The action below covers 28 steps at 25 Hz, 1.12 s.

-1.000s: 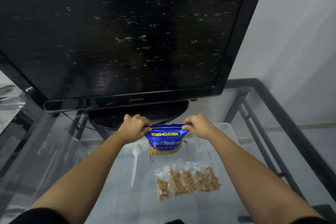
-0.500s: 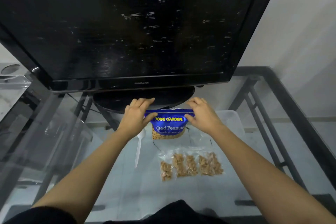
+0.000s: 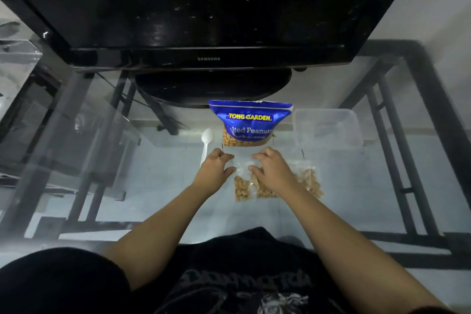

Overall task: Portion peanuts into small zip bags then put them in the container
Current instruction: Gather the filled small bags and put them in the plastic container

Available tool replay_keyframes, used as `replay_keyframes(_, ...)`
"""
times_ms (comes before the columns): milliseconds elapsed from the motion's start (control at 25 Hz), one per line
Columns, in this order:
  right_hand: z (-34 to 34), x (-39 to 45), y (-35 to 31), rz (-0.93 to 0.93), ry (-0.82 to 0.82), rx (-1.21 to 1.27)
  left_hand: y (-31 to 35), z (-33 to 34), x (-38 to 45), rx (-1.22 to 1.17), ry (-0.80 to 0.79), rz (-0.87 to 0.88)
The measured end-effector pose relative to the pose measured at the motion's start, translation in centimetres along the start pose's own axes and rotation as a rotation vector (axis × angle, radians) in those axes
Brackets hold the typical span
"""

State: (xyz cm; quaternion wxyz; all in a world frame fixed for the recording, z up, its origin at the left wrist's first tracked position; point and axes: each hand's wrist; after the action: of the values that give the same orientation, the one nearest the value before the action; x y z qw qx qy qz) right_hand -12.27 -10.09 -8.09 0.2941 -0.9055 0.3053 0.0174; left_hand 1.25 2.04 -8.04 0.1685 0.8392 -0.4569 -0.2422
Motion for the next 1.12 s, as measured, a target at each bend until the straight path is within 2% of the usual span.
replay_keyframes(160,0.0,0.2,-0.5,-0.063,0.035,0.005,0.6,0.4,0.7,0.001,0.008,0.049)
replay_keyframes(240,-0.2,0.0,-0.8,-0.085,0.062,0.038,0.5,0.4,0.6,-0.081,0.022,0.07)
replay_keyframes(320,-0.6,-0.6,-1.0,-0.002,0.085,0.221,0.6,-0.1,0.1,-0.322,0.038,-0.019)
replay_keyframes(400,-1.0,-1.2,-1.2,0.164,0.11,0.52,1.0,-0.8,-0.5,-0.635,0.018,-0.152)
replay_keyframes(520,-1.0,-1.8,-1.6,0.317,0.132,0.789,1.3,-1.7,-0.8,-0.799,-0.004,-0.151)
replay_keyframes(600,-1.1,-2.0,-2.2,0.338,0.135,0.9,1.6,-2.3,-0.8,-0.737,-0.015,-0.116)
replay_keyframes(680,-1.5,-2.0,-2.9,0.325,0.143,0.928,2.2,-2.9,-0.8,-0.576,-0.019,-0.036)
replay_keyframes(760,-1.9,-2.0,-3.3,0.288,0.16,0.841,3.0,-3.4,-0.7,-0.425,-0.009,0.062)
replay_keyframes(840,-2.3,-2.1,-3.7,0.24,0.207,0.689,3.6,-3.8,-0.6,-0.382,0.039,0.099)
replay_keyframes(1000,-3.0,-2.2,-4.3,0.16,0.341,0.574,3.7,-4.2,-0.9,-0.425,0.15,0.017)
replay_keyframes(1120,-3.1,-2.3,-4.2,0.154,0.343,0.561,3.4,-4.2,-1.4,-0.416,0.158,-0.023)
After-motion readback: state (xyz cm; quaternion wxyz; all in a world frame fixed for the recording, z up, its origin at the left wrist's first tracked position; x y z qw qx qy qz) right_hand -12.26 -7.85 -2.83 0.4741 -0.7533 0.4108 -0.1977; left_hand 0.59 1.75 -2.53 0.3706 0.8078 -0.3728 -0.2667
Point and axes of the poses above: each hand's wrist, its own x-axis towards the middle knuckle, its own z-axis out of the palm, y = z × x, and after that the axes turned 1 degree about x, right-handed
